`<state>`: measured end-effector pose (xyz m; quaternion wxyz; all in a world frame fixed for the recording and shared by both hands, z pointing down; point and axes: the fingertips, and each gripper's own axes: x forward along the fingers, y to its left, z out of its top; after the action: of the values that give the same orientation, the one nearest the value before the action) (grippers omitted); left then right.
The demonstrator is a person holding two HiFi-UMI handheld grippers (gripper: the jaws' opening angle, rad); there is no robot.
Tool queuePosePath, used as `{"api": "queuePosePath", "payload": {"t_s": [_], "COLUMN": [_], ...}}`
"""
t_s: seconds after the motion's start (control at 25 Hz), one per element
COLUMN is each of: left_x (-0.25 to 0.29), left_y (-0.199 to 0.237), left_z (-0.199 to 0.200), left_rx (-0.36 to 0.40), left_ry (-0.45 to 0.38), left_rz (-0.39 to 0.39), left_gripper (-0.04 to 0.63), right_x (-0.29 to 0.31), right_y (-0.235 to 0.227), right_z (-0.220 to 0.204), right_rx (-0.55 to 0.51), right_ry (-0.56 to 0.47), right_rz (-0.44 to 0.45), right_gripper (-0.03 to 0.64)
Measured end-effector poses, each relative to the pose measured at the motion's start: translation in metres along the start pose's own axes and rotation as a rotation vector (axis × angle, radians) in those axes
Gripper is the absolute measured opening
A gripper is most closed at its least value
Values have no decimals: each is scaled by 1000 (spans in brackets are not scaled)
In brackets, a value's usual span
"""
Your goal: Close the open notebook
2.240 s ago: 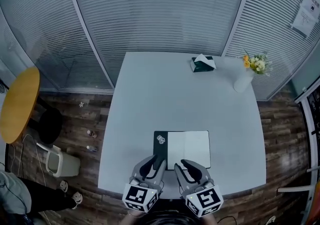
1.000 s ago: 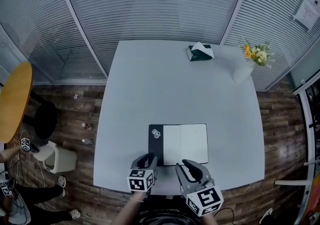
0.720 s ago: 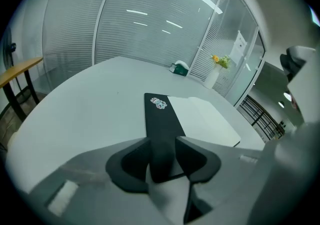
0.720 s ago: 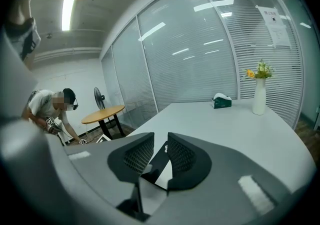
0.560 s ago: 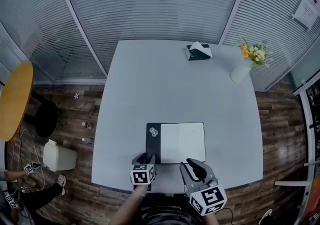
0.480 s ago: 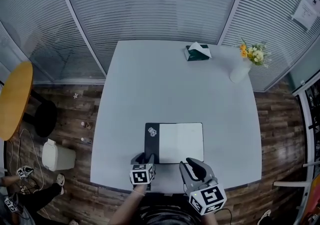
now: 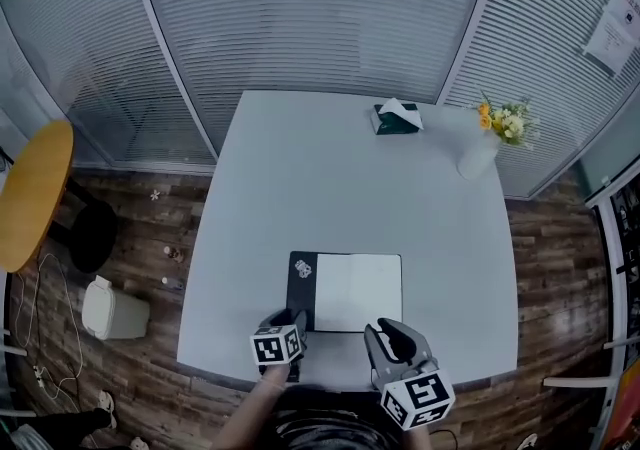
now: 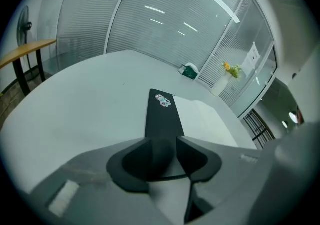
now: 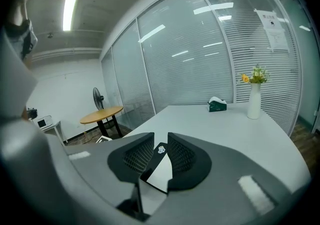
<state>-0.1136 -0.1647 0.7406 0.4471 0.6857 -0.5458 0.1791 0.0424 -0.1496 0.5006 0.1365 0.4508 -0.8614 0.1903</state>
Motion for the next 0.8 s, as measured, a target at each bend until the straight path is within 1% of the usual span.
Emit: {"api": "queuePosePath", "payload": {"t_s": [0.2, 0.32, 0.44, 0.52, 0.68, 0.8], "left_x": [1, 2, 4, 3, -5, -13], "left_y": [10, 9, 3, 4, 4, 3], "left_z": [0, -1, 0, 0, 7, 11], "left_rx": [70, 70, 59, 24, -104, -129], "left_ry": [-2, -3, 2, 1, -12, -24], "left_rz": [59, 65, 47, 33, -27, -57], "left_gripper": [170, 177, 185, 186, 186, 164], "right_x": [-3, -3, -1, 1, 0, -2], "right_y": [1, 2, 1, 0, -3, -4], "right_z": [-1, -5, -4, -3, 0, 2], "right_rx": [16, 20, 21, 23, 23, 30], "right_ry": [-9, 1, 3, -1, -6, -17], "right_rz": [-4, 2, 2, 1, -4, -19], "right_gripper": [84, 83, 83, 84, 83, 84]}}
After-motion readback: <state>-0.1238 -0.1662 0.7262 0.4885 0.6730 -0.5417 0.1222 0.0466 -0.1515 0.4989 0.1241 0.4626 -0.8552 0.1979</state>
